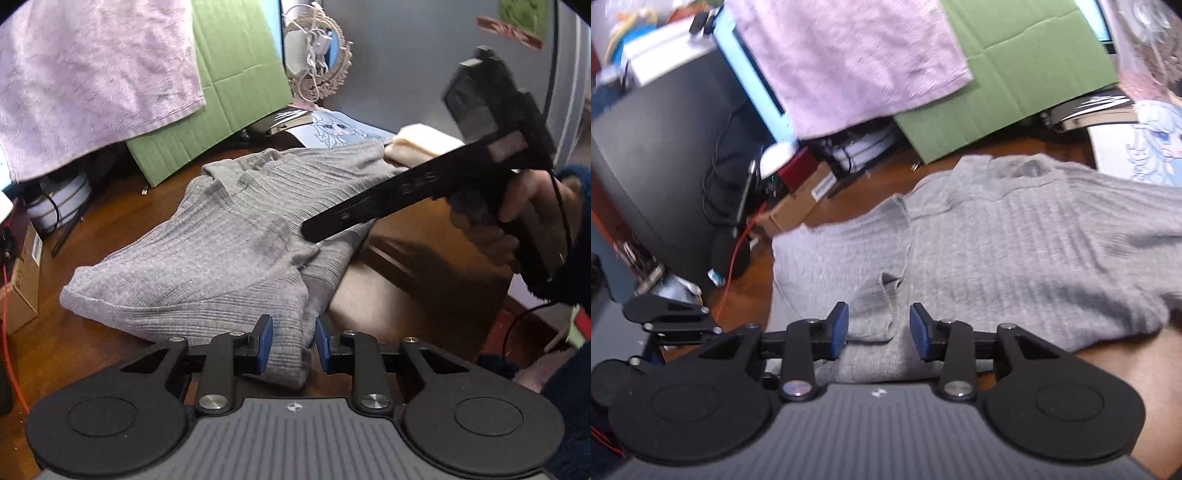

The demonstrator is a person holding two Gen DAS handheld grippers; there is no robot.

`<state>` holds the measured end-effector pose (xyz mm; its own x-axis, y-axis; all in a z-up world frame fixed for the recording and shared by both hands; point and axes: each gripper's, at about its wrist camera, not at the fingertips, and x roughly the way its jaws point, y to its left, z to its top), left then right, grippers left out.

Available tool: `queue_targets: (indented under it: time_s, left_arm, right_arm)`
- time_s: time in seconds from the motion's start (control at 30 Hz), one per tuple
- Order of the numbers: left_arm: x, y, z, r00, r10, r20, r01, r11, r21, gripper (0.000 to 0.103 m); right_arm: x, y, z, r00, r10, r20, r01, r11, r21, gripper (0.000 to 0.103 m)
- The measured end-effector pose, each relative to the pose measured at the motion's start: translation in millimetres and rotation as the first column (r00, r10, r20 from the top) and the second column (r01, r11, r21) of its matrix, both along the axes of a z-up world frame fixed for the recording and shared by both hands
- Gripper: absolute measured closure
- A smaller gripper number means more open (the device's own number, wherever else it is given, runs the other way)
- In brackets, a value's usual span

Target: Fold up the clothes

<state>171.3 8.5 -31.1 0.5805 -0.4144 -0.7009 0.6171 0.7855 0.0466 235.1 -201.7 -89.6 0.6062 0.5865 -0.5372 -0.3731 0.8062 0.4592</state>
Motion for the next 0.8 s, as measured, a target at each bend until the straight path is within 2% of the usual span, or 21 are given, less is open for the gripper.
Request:
queue_targets:
  time_s: [0.07,0.1,0.13,0.2,0.3,0.4,0.53,0.63,0.67,0.7,0.77,0.8]
  left_arm:
    - [-4,-3,-3,1.000,-0.004,0.018,0.004,0.999,0.034,0.078]
    - [-6,-5,-4,1.000,-0.007,0.027,0.005,0.999,0.050,0.078]
    - [-8,-6,-6,0.999,-0.003,0.033,0.001,0.998,0.070,0.078]
    - [-10,-5,-10,0.999,0.013,0.034,-0.016,0.996,0.091,0.080]
    - [-13,-1,-11,0.999,0.030,0.037,-0.032,0.997,0.070,0.096]
    - [-19,0,-7,0.999,0.033,0.043,-0.035,0.998,0.056,0.098]
    - [-23,1,-4,1.000,0.013,0.027,-0.014,0.999,0.037,0.098]
    - [-16,13,-3,0.999,0.015,-0.050,-0.019,0.998,-0.067,0.097]
    - [-13,18,-2,0.997,0.015,-0.080,-0.023,0.994,-0.109,0.097]
    - [-10,25,0,0.995,0.013,-0.103,-0.029,0.988,-0.151,0.095]
    - [-7,44,7,0.992,0.026,-0.121,-0.054,0.972,-0.230,0.090]
    - [-5,55,11,0.991,0.043,-0.127,-0.076,0.962,-0.262,0.084]
  right_arm:
    - [3,8,-4,1.000,0.016,-0.012,-0.017,1.000,-0.021,0.066]
    - [2,12,-5,1.000,0.016,0.005,-0.015,0.998,-0.053,0.083]
    - [1,16,-6,1.000,0.015,0.023,-0.013,0.996,-0.087,0.091]
    - [-5,14,-2,0.999,-0.008,0.049,0.013,0.995,-0.103,0.097]
    - [-12,12,5,0.995,-0.044,0.088,0.054,0.991,-0.122,0.097]
    - [-18,9,7,0.992,-0.074,0.105,0.088,0.987,-0.134,0.098]
    - [-17,14,0,0.995,-0.055,0.080,0.067,0.986,-0.155,0.096]
    - [-15,14,-2,0.996,-0.050,0.073,0.062,0.985,-0.162,0.089]
    - [-15,12,0,0.996,-0.056,0.072,0.067,0.985,-0.160,0.081]
    - [-15,10,1,0.995,-0.063,0.071,0.073,0.985,-0.158,0.077]
    - [-18,8,9,0.993,-0.062,0.097,0.079,0.979,-0.186,0.077]
    - [-19,8,13,0.992,-0.058,0.115,0.081,0.974,-0.209,0.077]
